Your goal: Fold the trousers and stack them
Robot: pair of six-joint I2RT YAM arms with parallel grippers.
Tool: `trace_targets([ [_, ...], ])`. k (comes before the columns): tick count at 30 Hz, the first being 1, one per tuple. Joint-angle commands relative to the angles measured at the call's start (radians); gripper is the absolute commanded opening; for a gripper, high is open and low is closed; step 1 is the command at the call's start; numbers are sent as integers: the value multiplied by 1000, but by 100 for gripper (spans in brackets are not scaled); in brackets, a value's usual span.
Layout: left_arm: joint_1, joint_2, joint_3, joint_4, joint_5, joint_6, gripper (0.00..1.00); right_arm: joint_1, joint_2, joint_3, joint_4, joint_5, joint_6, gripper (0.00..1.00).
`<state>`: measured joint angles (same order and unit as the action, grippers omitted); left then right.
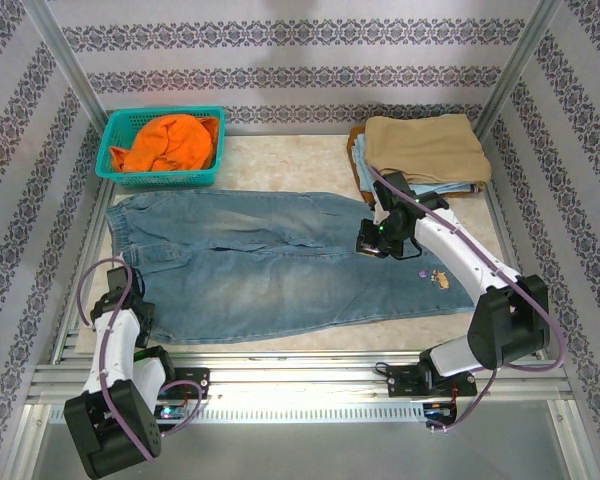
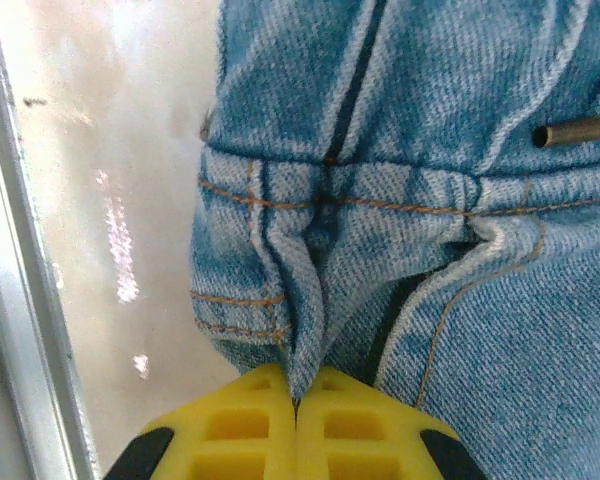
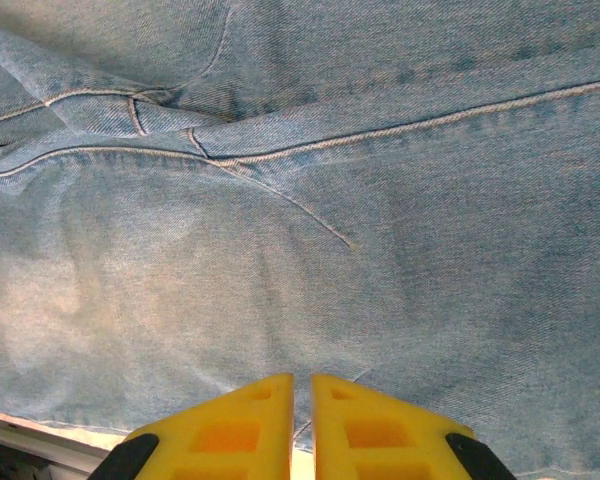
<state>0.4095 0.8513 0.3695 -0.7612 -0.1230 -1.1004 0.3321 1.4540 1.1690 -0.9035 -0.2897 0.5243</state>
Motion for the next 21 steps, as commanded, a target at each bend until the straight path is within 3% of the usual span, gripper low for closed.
trace_targets([
  [1,12,-20,1,40,54,23,0,12,-25,29,-39,28,23,14],
  [7,11,-112,52,39,157,16,0,5,-52,-19,-42,17,67,14],
  [15,9,-97,171,15,221,38,0,-184,-209,-285,26,-106,264,39],
  [21,-6,-57,218,37,260,33,0,-227,-365,-460,37,-58,464,47],
])
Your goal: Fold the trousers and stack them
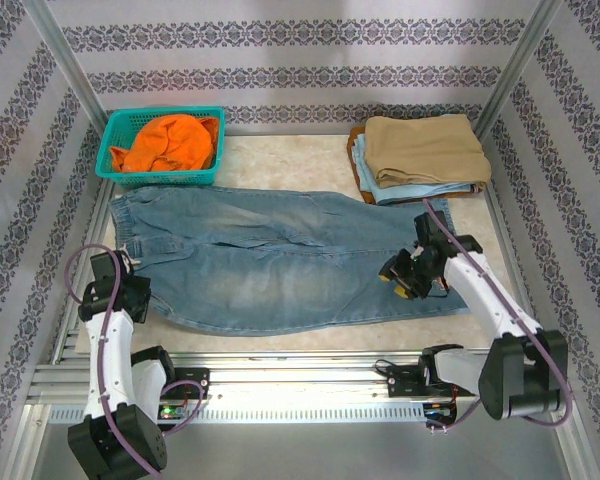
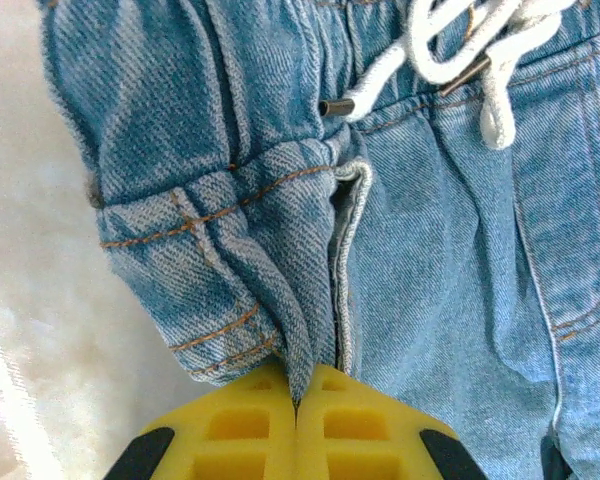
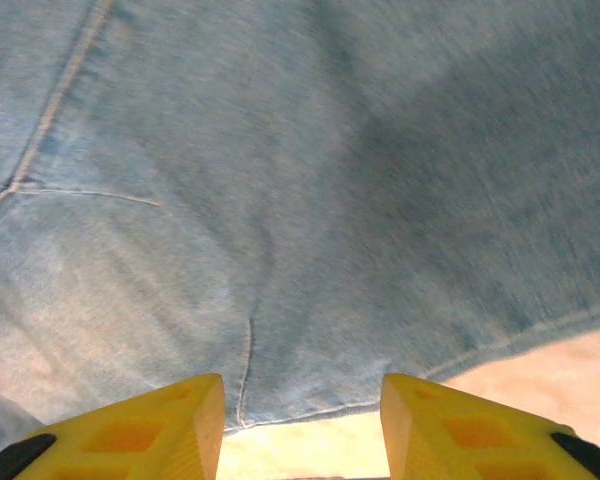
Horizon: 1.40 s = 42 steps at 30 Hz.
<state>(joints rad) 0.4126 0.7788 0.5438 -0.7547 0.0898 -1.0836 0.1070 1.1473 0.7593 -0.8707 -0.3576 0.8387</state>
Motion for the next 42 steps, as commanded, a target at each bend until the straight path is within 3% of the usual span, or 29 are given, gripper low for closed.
trace_targets([
  [1,-12,22,51,34,52,16,0,-1,-71,-70,2,17,174,48],
  [9,-24,71,102,52,60,24,0,22,-140,-222,40,91,374,49],
  [20,-24,104,151,57,79,34,0,112,48,-264,190,124,460,46],
  [24,-25,120,201,39,81,49,0,132,69,-266,233,122,459,32],
  [28,-26,126,254,20,87,59,0,123,83,-259,251,118,407,0],
  [42,-25,68,432,-16,152,86,0,179,-370,13,-172,195,226,0],
])
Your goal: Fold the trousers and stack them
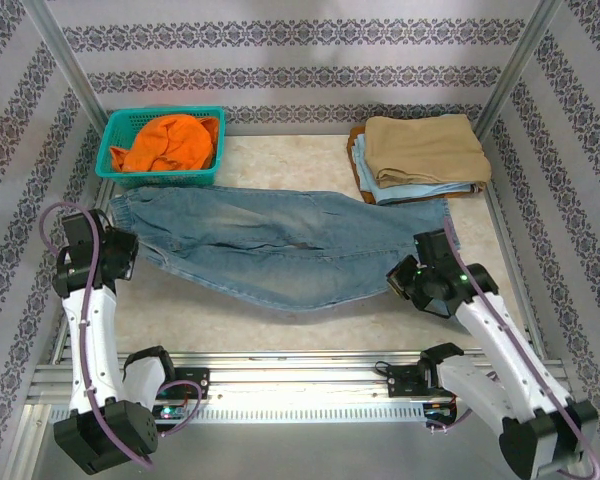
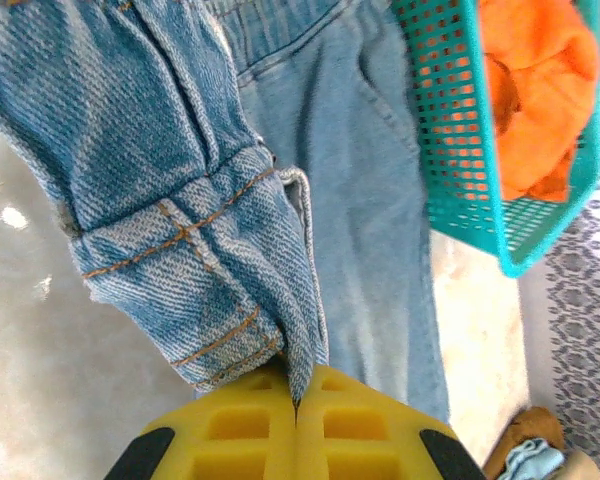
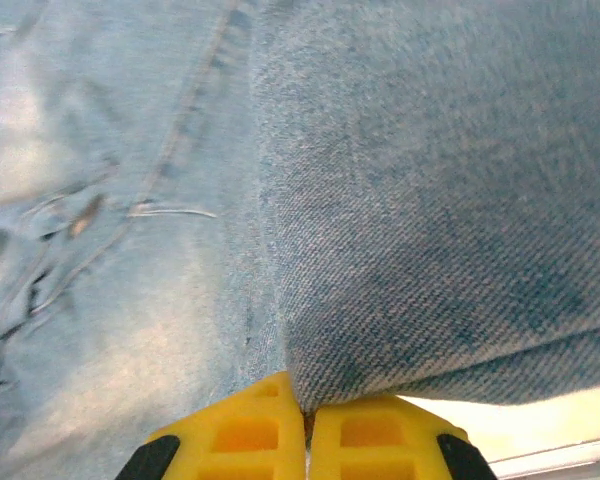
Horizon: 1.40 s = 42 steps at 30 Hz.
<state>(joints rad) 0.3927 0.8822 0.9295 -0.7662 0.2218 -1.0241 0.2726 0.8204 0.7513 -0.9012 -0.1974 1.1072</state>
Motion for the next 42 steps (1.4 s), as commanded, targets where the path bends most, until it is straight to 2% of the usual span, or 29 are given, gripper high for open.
trace_targets([
  [1,-2,-46,56,-16,11,30,0,16,-72,27,-159,36,-45,0],
  [8,28,-171,98,-138,-26,64,0,42,-236,72,-297,58,-91,0],
  [13,58,-262,146,-237,-64,78,0,59,-347,91,-355,29,-120,0],
  [19,59,-289,239,-351,-129,112,0,71,-410,139,-410,-31,-175,0],
  [24,59,-292,213,-370,-149,139,0,71,-391,124,-380,-36,-221,0],
  [27,59,-249,182,-328,-148,164,0,72,-304,111,-284,6,-272,0],
  [33,60,-56,217,-197,-157,208,0,35,-15,195,-90,103,-428,0],
  [38,62,92,274,-112,-218,231,0,-69,251,294,19,87,-545,0],
  [42,67,190,282,-31,-227,215,0,-101,486,404,67,71,-628,0],
])
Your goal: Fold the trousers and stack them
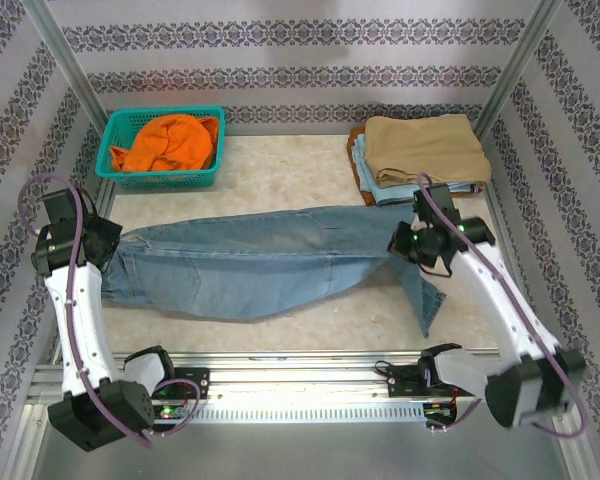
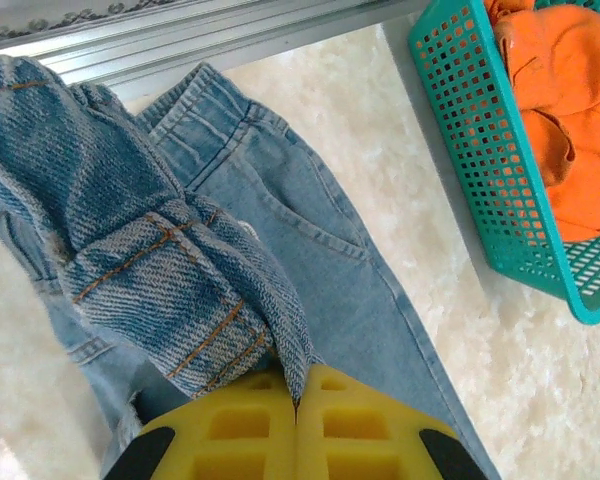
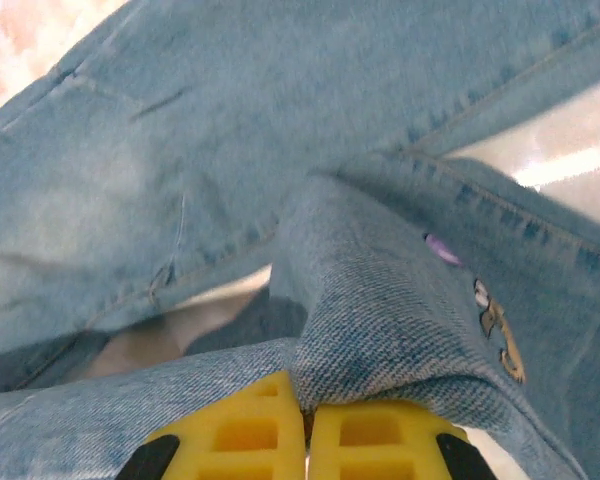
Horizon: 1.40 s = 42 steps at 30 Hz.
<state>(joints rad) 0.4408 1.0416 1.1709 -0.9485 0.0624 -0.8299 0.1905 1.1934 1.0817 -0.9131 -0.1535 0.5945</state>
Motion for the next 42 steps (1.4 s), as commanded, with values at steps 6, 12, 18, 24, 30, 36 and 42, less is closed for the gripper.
trace_targets([
  [6,20,210,52,273,-61,-9,0,-19,482,315,59,-12,-191,0],
  [12,20,375,109,336,-53,-15,0,-31,725,562,3,-5,-215,0],
  [18,21,539,198,345,-47,-7,0,-59,908,810,-61,31,-245,13],
  [24,21,713,268,363,28,27,4,-80,965,922,-112,-7,-233,35],
  [30,19,714,253,354,82,27,57,-45,782,745,-41,-31,-201,41],
  [36,-46,458,67,331,129,31,69,25,571,478,72,-25,-139,43],
  [42,-159,158,-293,378,148,-7,78,99,487,282,179,-45,-97,45],
])
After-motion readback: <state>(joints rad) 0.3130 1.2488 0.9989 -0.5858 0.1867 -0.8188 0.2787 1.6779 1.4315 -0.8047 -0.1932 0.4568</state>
